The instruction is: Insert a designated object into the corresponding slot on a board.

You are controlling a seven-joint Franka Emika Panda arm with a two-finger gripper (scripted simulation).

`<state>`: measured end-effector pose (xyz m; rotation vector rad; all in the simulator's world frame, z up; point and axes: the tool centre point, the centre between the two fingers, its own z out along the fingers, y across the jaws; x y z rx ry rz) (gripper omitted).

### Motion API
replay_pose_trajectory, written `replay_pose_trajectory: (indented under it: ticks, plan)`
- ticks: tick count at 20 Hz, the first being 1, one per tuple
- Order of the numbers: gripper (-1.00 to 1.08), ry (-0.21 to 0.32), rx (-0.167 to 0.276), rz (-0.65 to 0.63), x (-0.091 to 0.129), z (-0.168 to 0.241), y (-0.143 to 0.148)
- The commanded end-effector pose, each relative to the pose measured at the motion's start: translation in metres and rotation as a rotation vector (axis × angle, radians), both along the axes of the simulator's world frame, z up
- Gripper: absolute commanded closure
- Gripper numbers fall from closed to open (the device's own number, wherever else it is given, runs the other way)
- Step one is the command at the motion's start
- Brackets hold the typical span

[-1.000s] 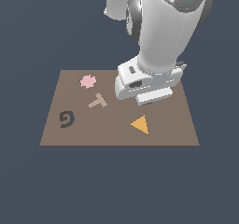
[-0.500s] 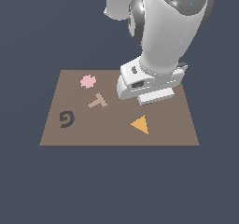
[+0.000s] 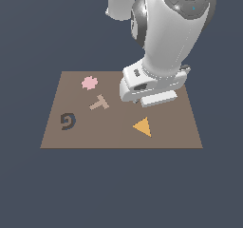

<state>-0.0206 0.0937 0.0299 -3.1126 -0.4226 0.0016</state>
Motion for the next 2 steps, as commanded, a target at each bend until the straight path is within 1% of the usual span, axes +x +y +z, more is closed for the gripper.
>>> replay_pose_trajectory:
  ticks: [1,2]
  plan:
    - [-0.92,0.000,0.000,0.000,0.0001,0.0000,0.0000]
    - [-0.92,0.000,0.000,0.000,0.0001,0.0000,0.0000]
